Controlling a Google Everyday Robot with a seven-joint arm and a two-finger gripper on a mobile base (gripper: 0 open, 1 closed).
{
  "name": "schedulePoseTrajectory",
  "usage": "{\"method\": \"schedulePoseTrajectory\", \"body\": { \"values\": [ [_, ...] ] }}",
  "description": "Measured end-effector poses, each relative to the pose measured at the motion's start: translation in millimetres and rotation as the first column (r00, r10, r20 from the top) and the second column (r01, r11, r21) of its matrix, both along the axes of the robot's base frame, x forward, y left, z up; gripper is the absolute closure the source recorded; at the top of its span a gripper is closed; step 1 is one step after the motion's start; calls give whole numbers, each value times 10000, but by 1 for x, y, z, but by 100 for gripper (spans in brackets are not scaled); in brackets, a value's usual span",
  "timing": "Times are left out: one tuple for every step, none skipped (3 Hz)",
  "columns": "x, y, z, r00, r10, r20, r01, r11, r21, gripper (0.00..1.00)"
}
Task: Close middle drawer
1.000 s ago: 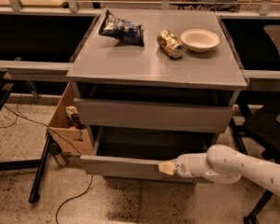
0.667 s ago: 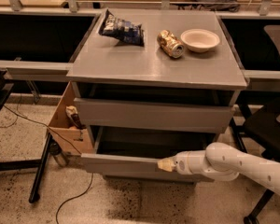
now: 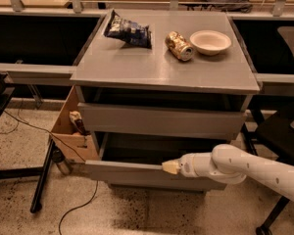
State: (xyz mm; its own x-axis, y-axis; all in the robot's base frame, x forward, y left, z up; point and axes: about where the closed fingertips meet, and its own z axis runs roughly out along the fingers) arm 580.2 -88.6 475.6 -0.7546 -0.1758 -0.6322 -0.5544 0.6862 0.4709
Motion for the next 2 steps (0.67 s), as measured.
{"method": "schedulePoseTrajectory", "body": {
  "values": [
    [0, -4, 9, 9996, -166, 220, 165, 9998, 55, 100],
    [-15, -21, 25, 9990, 104, 441, -95, 9997, -221, 100]
  ]
}}
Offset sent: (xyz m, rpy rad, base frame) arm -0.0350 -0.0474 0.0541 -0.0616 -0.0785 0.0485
